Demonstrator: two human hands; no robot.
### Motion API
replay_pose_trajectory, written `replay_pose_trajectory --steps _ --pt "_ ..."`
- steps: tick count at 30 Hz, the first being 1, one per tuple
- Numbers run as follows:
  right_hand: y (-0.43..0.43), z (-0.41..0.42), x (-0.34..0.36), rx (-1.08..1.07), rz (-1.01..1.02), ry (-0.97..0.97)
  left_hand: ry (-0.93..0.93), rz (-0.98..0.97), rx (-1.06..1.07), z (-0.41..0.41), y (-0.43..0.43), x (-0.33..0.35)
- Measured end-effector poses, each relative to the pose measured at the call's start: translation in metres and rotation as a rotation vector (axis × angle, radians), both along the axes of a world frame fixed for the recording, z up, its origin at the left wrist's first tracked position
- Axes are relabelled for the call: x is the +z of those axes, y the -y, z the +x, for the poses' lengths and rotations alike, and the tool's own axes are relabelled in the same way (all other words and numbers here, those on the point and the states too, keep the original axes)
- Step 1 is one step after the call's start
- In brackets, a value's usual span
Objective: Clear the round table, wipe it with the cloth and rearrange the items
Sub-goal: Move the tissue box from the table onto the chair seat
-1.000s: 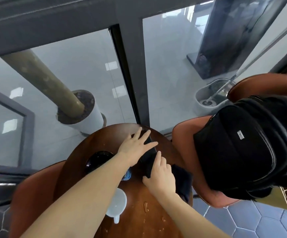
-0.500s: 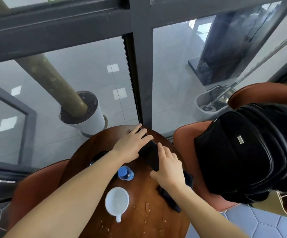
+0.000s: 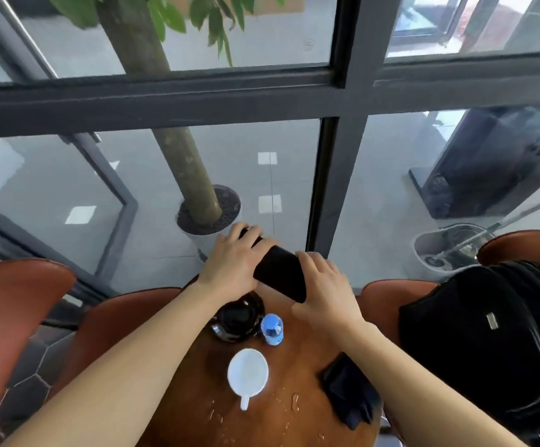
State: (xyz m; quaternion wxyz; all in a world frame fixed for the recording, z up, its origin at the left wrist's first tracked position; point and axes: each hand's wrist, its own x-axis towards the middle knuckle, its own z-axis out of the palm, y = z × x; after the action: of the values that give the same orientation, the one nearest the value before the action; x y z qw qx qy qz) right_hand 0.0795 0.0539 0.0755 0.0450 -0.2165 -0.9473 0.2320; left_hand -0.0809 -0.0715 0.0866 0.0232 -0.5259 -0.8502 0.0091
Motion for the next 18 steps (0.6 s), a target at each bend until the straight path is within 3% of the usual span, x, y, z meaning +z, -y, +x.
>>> replay_pose_trajectory --steps 11,18 --pt "0.092 -0.078 0.033 0.436 0.133 0.013 -0.046 0.076 0.409 -0.008 0.157 0.033" --pt "0.184 -0.134 0.025 0.622 0.166 0.026 -0.031 0.111 0.585 -0.026 0.263 0.013"
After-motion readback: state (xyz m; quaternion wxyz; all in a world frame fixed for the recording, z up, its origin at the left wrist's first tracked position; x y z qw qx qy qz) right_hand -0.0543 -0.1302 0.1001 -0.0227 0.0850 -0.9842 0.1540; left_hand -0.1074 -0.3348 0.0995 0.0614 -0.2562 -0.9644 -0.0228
